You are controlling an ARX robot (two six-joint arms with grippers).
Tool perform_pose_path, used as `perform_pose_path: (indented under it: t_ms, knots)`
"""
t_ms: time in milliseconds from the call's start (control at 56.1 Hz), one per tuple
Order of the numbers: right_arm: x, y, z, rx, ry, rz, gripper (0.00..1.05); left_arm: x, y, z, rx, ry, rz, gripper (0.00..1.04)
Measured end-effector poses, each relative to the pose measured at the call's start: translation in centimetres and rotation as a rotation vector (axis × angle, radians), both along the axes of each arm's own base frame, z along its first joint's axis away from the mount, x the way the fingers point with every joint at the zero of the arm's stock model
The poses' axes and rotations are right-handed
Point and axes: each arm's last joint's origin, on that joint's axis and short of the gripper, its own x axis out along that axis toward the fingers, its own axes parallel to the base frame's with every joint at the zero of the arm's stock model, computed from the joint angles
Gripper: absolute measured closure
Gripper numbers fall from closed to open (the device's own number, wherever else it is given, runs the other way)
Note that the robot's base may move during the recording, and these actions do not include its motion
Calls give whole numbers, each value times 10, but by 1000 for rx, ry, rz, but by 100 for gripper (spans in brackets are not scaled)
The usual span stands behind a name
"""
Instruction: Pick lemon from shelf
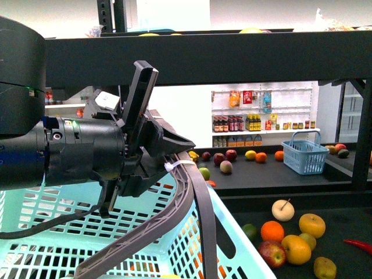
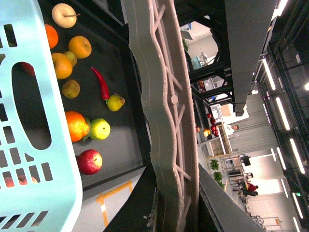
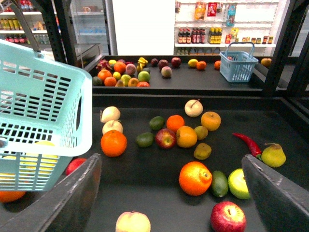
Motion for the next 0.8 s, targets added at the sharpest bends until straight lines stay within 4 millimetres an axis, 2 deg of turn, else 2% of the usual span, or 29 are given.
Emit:
perform_pose_path:
  t_ms: [125,232,357,481,606,678,802]
  knots:
    - [0,0,0,0,0,0,7,0,0,0,-4,-1,7,93]
    - [0,0,0,0,0,0,7,6,1,5,-83,-38,106,93]
    - [0,0,0,0,0,0,7,16,18,9,-179,-90,269,93]
    - [0,0,0,0,0,0,7,34,53,13,-336,-103,493,93]
    - [0,0,0,0,0,0,7,50,102,16,-459,-147,732,93]
    - [0,0,0,0,0,0,7,56,131,15,-498,-178,855,93]
    - [0,0,0,0,-1,0,7,62,176,11,-525,-219,973,93]
